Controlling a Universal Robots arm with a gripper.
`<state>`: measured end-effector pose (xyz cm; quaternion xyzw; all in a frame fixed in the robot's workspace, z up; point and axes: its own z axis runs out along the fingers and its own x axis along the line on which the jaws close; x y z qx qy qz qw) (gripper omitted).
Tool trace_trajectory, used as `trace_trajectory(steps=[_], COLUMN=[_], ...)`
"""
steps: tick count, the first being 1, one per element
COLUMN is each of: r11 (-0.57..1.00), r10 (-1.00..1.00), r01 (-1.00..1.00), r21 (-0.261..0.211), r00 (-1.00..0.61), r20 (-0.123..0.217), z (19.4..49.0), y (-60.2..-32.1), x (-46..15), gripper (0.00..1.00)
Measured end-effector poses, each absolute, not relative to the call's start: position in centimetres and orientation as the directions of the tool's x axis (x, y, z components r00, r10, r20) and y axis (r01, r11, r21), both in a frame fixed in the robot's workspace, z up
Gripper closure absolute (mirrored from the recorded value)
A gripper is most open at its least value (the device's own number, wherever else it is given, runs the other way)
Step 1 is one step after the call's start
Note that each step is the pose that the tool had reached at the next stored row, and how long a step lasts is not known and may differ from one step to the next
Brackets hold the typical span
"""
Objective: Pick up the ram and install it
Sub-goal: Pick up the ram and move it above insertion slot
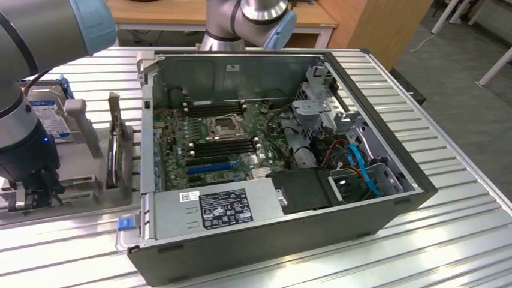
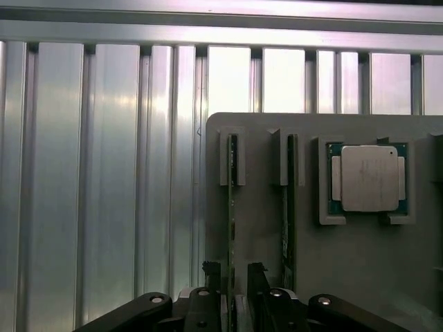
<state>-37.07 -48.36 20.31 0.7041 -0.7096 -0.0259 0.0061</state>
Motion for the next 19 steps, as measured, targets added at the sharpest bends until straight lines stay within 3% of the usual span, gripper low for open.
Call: trace_trajectory(steps=[19], r11=[0.007], r10=[-1.0], r01=[-0.999], r21=[0.045], r00=[-0.008], r20=[-0.028], z=[19.92], y=[-48.36], x=[-37.06], gripper=[0.71])
